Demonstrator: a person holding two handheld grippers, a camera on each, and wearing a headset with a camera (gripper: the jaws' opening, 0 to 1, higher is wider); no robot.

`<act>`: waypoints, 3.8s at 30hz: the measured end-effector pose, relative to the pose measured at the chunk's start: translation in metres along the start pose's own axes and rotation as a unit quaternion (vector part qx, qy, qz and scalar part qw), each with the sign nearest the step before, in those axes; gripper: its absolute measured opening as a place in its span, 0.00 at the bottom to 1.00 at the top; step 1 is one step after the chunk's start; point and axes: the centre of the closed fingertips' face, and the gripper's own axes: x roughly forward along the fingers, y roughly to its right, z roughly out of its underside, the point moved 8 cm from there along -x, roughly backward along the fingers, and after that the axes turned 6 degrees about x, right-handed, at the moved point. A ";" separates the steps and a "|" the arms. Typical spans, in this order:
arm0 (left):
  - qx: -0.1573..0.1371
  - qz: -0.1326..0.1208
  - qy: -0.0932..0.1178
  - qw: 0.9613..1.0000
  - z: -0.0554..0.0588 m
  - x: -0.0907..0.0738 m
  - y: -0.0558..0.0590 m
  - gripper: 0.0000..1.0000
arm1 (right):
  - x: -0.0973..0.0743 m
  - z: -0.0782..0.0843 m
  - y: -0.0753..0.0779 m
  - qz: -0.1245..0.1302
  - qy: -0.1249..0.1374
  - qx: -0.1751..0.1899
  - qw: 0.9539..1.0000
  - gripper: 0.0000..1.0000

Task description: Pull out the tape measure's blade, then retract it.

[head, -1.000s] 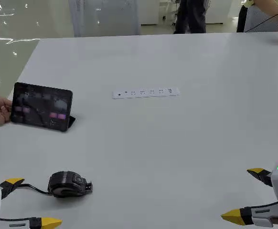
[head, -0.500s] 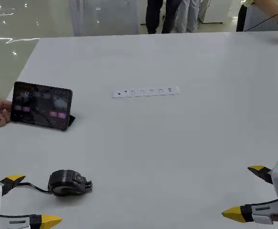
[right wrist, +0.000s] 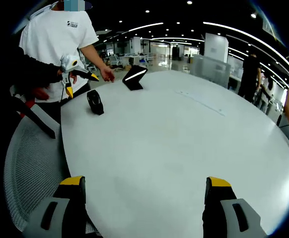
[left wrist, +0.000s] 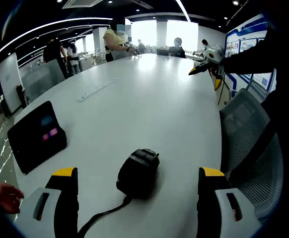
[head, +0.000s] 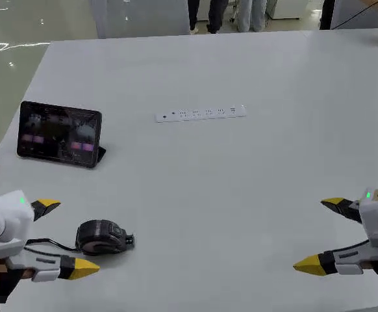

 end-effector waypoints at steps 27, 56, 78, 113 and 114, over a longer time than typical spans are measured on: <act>0.127 0.138 -0.152 0.970 -0.004 0.057 -0.006 0.43 | 0.085 -0.100 -0.039 -0.108 0.002 -0.128 0.986 0.99; 0.150 0.123 -0.171 0.966 0.000 0.063 -0.004 0.30 | 0.189 -0.131 -0.092 -0.188 -0.019 -0.185 0.964 0.66; 0.158 0.117 -0.160 0.967 0.002 0.066 -0.005 0.31 | 0.256 -0.134 -0.132 -0.226 -0.044 -0.218 0.948 0.37; 0.168 0.116 -0.159 0.966 0.002 0.066 -0.003 0.31 | 0.278 -0.136 -0.147 -0.206 -0.096 -0.271 0.935 0.10; 0.170 0.115 -0.157 0.966 0.002 0.065 -0.003 0.31 | 0.279 -0.136 -0.146 -0.206 -0.098 -0.266 0.937 0.09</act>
